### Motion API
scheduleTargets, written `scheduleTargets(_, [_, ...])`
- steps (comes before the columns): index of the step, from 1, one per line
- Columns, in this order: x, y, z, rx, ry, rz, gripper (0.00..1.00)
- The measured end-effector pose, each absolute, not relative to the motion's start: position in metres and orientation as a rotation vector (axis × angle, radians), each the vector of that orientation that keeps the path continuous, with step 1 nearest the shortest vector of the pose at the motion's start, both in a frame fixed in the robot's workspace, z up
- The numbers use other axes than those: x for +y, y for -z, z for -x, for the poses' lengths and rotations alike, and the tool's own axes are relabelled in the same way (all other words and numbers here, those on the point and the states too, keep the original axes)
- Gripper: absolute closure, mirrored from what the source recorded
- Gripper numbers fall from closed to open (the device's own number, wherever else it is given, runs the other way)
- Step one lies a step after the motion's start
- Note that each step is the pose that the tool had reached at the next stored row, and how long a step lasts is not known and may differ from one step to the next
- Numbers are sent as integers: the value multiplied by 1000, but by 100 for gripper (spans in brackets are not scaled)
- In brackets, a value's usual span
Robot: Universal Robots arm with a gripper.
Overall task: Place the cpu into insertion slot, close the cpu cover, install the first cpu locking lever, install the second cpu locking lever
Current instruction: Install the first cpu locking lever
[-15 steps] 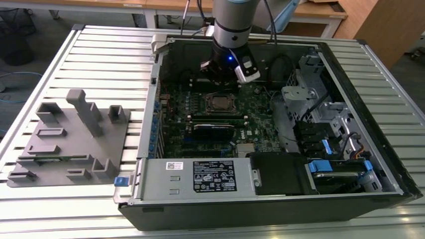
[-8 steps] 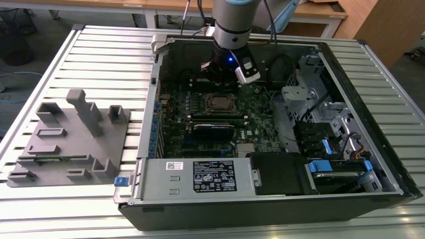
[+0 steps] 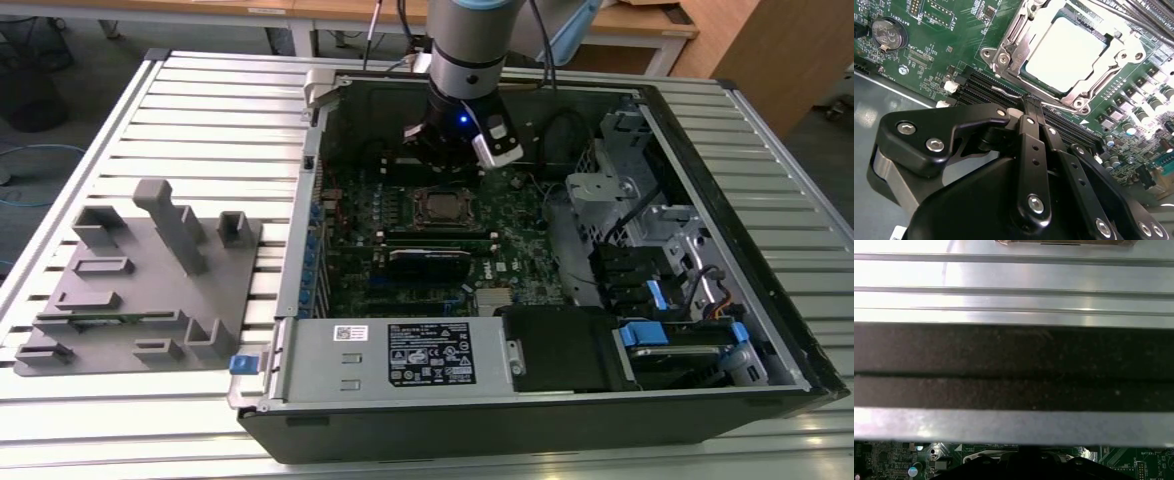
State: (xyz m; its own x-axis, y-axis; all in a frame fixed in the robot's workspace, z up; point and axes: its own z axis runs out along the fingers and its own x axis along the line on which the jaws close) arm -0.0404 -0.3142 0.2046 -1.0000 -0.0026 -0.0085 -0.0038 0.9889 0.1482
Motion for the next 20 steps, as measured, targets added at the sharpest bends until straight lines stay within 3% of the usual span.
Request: scheduleTargets(20, [-314,-203,40,3104,-230,-238,89])
